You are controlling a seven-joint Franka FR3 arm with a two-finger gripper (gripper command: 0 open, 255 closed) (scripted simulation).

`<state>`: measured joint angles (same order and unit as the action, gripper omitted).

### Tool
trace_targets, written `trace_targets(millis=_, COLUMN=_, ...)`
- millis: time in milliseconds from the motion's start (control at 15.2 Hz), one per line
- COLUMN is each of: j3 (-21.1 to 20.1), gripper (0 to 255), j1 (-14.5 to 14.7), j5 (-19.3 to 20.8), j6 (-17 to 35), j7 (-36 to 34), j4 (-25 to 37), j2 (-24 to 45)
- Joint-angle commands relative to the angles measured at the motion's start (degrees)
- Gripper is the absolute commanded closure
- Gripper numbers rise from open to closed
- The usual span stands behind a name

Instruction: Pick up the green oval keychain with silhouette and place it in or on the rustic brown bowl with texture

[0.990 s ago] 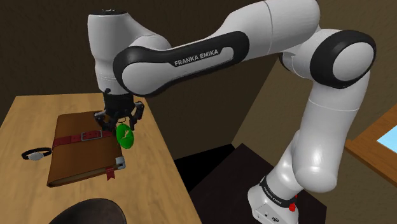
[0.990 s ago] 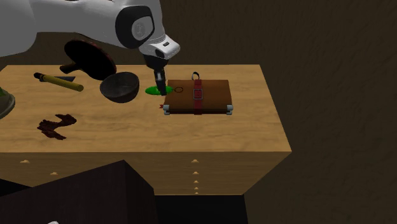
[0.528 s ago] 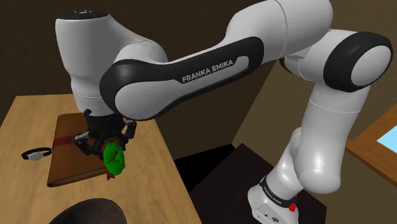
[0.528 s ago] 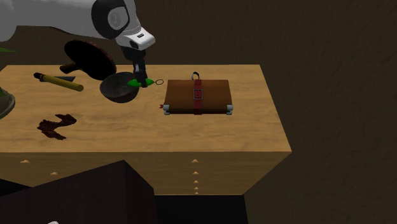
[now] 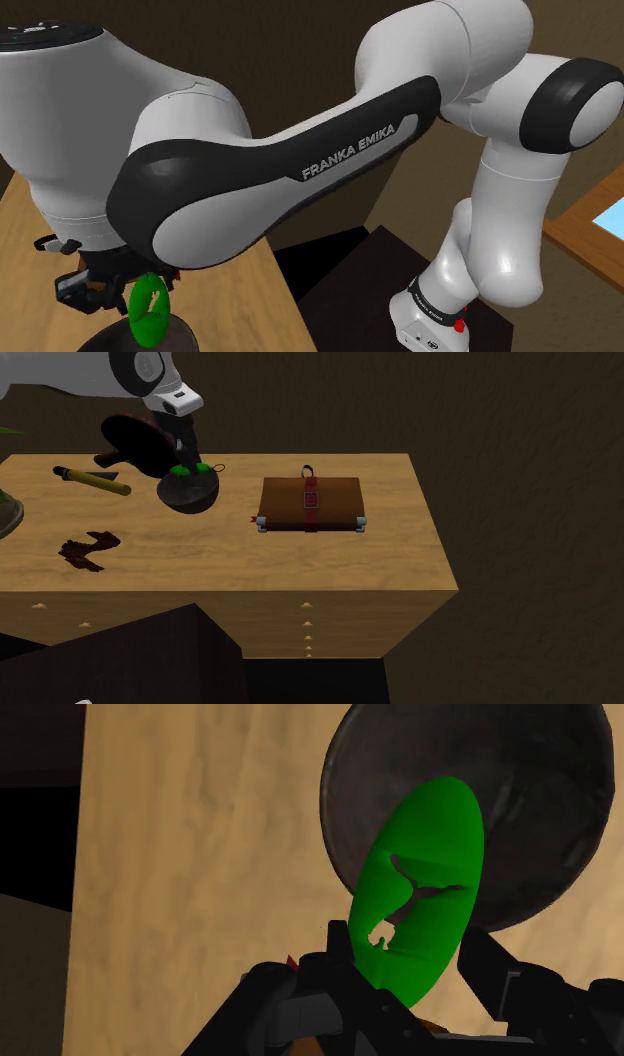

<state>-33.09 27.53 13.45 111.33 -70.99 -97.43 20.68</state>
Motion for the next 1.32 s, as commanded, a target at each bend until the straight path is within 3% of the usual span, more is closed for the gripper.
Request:
trace_targets(millis=0, j3=-0.58, gripper=255, j1=2.05, j5=0.48, j6=-0.66, j7=-2.63, j4=1.19, j2=0.85)
trace_targets(millis=264, j3=-1.36, gripper=255, j1=6.77, j5=2.0, j6=-2.5, j7=-7.74, j4=5.3, j2=3.89)
trace_targets(millis=1254, j3=0.36, gripper=255, j1=7.52, j5=5.14, j6=6.77, j7=-9.84, j4=-0.19, j2=8.39)
